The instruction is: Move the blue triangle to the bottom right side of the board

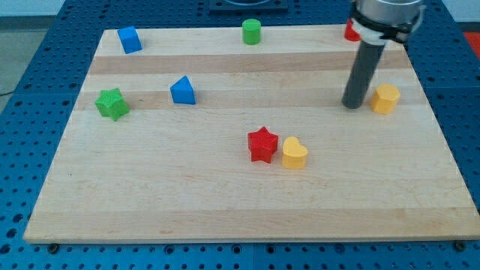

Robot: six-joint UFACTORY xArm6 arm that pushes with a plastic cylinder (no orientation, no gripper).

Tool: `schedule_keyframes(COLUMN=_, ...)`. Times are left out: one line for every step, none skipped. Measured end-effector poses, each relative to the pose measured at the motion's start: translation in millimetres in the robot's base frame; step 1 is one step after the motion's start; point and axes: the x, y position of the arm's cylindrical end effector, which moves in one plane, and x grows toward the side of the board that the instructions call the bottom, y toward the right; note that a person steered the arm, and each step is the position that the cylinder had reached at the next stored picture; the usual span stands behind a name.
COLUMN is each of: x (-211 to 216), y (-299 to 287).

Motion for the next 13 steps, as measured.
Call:
schedule_keyframes(x=0, y=-5)
schedule_keyframes(x=0, y=-5)
schedule_keyframes(x=-7, y=-15)
schedule_keyframes(x=-13, y=-21)
schedule_keyframes(x=-17, y=-23)
schedule_keyframes(x=-29, y=-35)
schedule_keyframes(x=-27, y=-39)
schedule_keyframes(x=-15, y=-49)
schedule_keyframes(x=6, y=-76)
schedule_keyframes(x=8, y=-104)
schedule_keyframes(x=8, y=-132)
schedule_keyframes(x=8, y=-137)
schedule_keyframes(x=8, y=-137)
